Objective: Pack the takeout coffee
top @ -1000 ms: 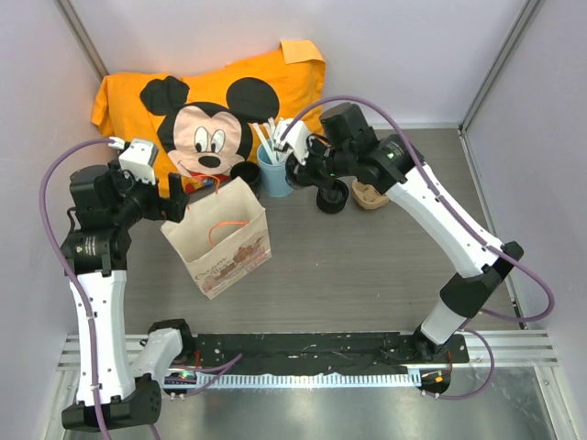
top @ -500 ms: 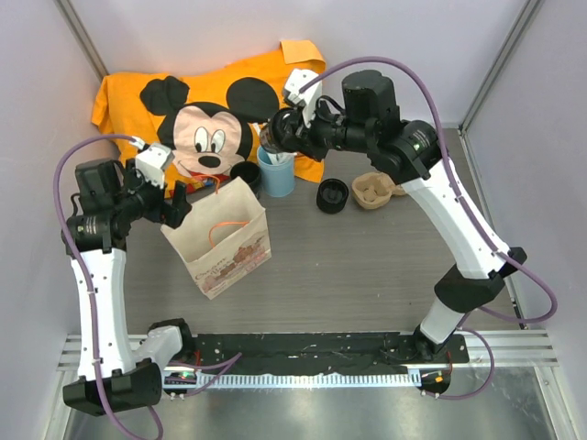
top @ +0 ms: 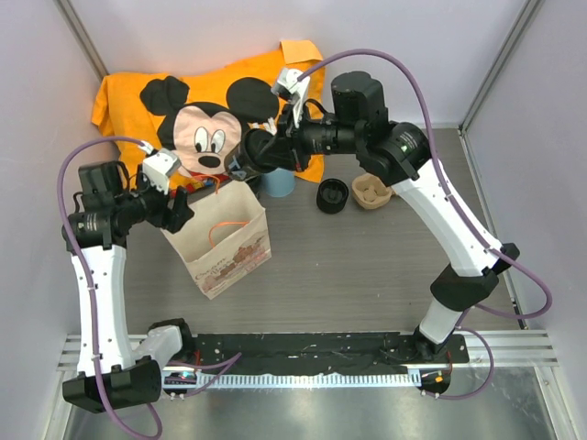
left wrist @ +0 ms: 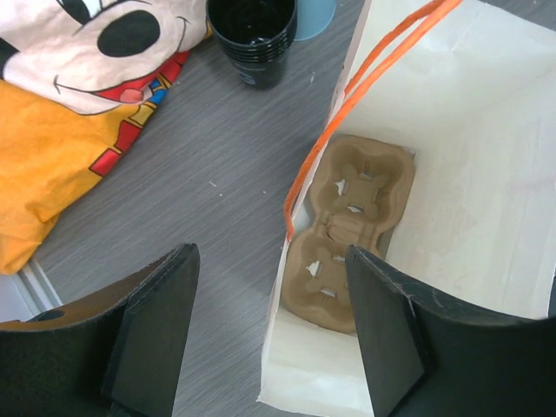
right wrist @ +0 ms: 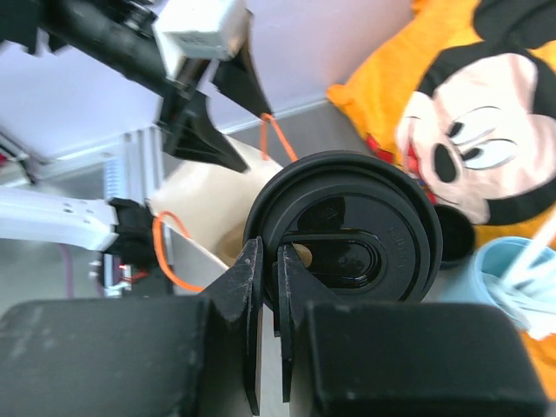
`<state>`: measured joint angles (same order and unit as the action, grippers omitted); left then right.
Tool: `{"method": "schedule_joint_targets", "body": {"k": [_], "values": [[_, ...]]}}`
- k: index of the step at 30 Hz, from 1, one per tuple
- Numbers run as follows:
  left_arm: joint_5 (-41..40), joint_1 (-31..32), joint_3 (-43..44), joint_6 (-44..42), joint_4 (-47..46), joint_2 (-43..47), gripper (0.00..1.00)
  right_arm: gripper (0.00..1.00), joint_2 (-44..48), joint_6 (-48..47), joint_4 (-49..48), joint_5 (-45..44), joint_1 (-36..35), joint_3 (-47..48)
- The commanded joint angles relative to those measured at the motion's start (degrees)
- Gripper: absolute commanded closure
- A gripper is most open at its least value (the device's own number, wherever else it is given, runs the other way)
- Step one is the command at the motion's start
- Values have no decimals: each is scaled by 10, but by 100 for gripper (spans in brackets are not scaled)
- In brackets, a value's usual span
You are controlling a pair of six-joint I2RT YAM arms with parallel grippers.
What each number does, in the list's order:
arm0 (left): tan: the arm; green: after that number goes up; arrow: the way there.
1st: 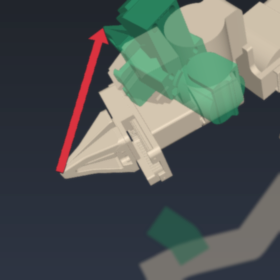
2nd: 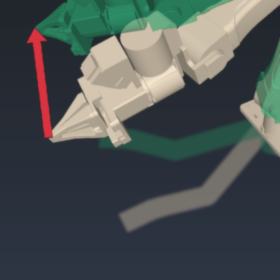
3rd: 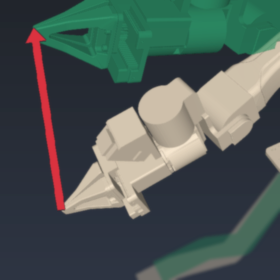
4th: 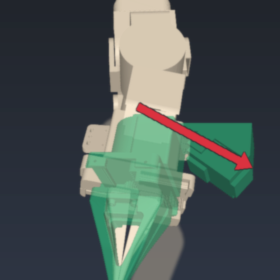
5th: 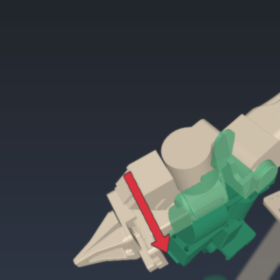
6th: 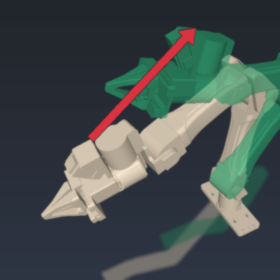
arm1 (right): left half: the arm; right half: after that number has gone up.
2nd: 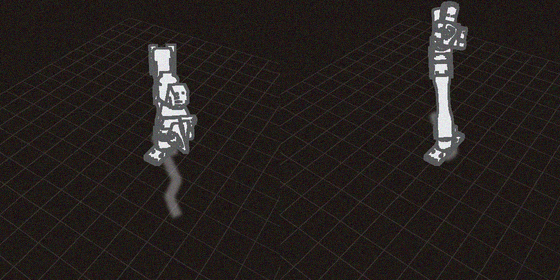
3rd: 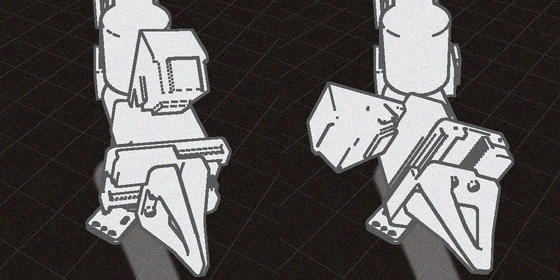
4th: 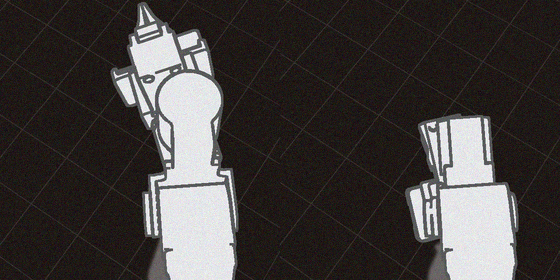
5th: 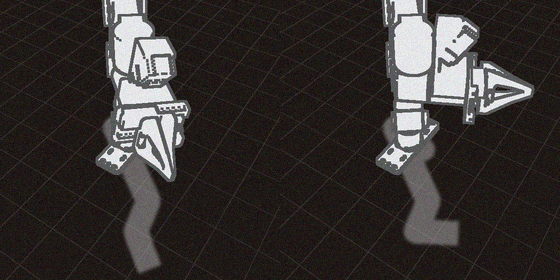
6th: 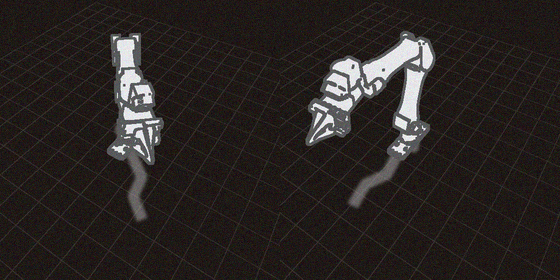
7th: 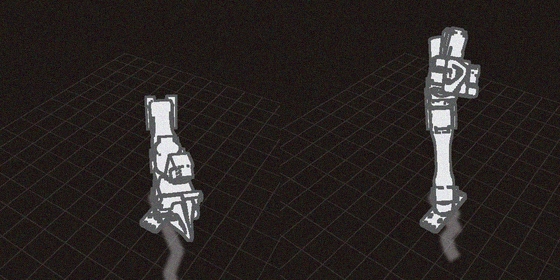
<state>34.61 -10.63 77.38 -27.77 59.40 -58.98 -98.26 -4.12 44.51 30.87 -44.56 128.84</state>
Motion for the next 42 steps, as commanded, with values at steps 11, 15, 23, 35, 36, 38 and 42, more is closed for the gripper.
{"method": "schedule_joint_targets", "body": {"k": [11, 15, 23, 35, 36, 38, 42], "values": [[71, -4, 7, 31, -75, -32, 27, 99, 19, 109, -79, 53, -34, -85], [77, -3, 7, 40, -82, -34, 28, 99, 10, 109, -80, 30, -40, -99], [72, -4, -29, 75, -122, -6, 28, 99, -32, 119, -77, -41, -57, -81], [42, -3, -62, 126, -170, 4, 28, 99, -76, 93, -57, -171, -127, -74], [41, -4, -65, 128, -174, 6, 28, 99, -78, 91, -54, -176, -127, -75], [47, -4, -68, 134, -181, 9, 29, 99, -80, 87, -55, -197, -129, -76], [70, -4, -67, 134, -177, 3, 38, 99, -92, 78, -54, -218, -129, -74]]}}
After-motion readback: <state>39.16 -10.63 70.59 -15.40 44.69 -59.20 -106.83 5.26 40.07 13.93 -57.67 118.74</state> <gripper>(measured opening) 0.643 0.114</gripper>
